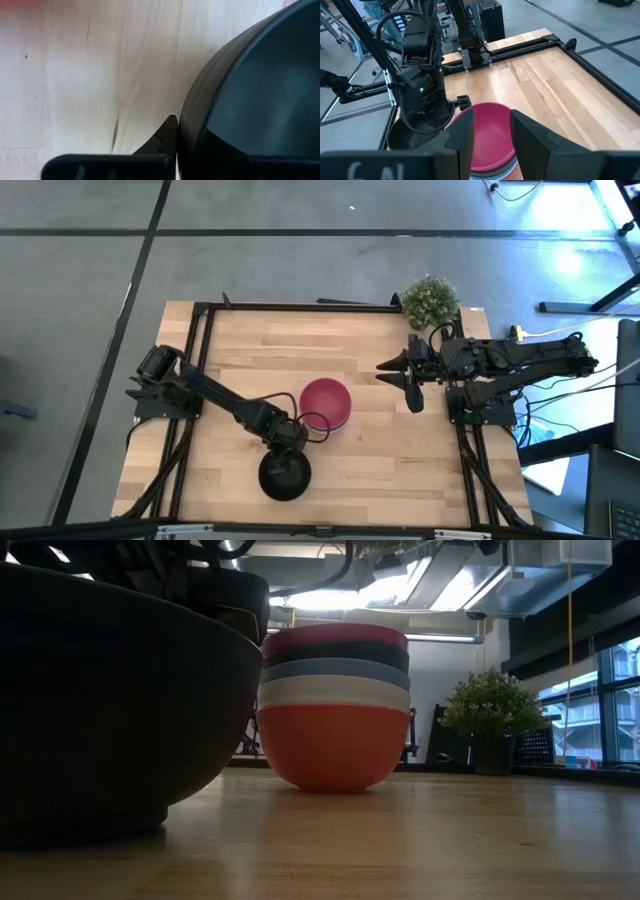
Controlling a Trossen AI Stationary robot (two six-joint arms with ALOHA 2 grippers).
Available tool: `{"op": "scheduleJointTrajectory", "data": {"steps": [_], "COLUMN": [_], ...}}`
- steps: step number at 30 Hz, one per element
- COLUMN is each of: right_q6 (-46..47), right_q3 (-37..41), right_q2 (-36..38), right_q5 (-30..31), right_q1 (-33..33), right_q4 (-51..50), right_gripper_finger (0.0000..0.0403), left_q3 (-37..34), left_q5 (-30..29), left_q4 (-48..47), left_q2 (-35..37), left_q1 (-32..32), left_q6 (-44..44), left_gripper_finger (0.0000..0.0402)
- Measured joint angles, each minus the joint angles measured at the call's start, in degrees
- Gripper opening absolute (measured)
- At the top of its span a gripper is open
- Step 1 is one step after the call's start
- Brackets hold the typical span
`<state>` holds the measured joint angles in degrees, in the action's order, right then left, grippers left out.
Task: Nest bowls inside each other
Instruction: Stack the black bowl on top of the pink bowl
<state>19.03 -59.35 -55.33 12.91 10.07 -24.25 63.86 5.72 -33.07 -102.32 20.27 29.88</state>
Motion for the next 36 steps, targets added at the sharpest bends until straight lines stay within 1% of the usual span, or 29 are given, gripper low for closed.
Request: {"op": "scheduleJointTrajectory", "data": {"steps": [13,17,26,34,36], "right_q6": [-0.46,-0.48,-0.92,-1.06,-1.07], "right_q3": [0.00,0.00,0.00,0.00,0.00], "right_q2": [0.00,0.00,0.00,0.00,0.00], "right_q5": [0.98,0.98,1.01,1.03,1.03], "right_q1": [0.00,0.00,0.00,0.00,-0.02], "right_q4": [-0.04,-0.09,-0.68,-0.68,-0.73], "right_gripper_finger": [0.0126,0.0126,0.0126,0.0126,0.0126], "left_q3": [0.00,-0.13,-0.11,-0.09,-0.09], "left_q5": [0.50,0.64,0.50,0.52,-0.26], "left_q4": [-0.19,-0.65,-1.03,-1.81,-2.08], "left_q2": [0.00,1.87,10.98,21.01,24.03], "left_q1": [-2.16,-2.32,-4.36,-8.44,-9.63], "left_q6": [-1.07,-1.72,-1.97,-3.33,-3.57], "left_gripper_finger": [0.0003,0.0002,0.0002,0.0002,0.0002]}}
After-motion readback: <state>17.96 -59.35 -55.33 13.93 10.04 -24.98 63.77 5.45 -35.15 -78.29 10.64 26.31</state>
